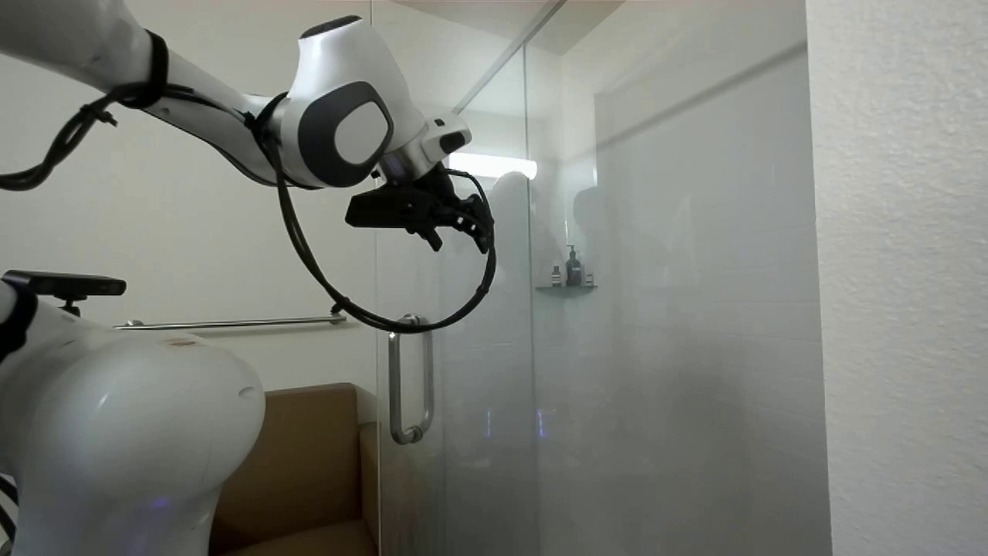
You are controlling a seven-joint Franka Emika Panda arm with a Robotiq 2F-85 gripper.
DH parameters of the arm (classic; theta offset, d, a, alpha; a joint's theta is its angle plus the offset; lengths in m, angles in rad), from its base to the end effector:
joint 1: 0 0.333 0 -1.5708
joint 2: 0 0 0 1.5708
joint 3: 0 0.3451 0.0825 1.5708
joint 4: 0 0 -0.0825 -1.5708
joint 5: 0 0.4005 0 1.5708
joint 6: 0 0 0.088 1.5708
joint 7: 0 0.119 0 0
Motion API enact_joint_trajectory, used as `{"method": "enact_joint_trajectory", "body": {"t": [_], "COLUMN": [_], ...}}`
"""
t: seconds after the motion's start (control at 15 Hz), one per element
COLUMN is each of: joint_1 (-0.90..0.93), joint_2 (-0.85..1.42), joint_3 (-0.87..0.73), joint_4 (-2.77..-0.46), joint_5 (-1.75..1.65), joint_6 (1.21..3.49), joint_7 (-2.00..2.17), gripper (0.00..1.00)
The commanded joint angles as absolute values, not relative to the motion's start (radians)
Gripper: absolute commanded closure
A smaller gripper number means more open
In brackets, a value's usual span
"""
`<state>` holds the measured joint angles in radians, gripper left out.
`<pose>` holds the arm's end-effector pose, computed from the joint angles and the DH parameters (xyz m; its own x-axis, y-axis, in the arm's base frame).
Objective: Close the glass door.
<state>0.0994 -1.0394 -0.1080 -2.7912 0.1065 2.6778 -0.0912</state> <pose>0.3026 -0.0127 0.5846 0.6043 -0.0515 0.7951 0.0796 -0.9890 -0.1246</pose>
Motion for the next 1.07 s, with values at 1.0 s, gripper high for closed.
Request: {"method": "enact_joint_trajectory", "body": {"t": [1.0], "joint_1": [0.097], "joint_2": [-0.849], "joint_3": [-0.076], "joint_4": [-2.789], "joint_5": [0.115], "joint_6": [3.032], "joint_7": [0.014], "gripper": [0.0]}}
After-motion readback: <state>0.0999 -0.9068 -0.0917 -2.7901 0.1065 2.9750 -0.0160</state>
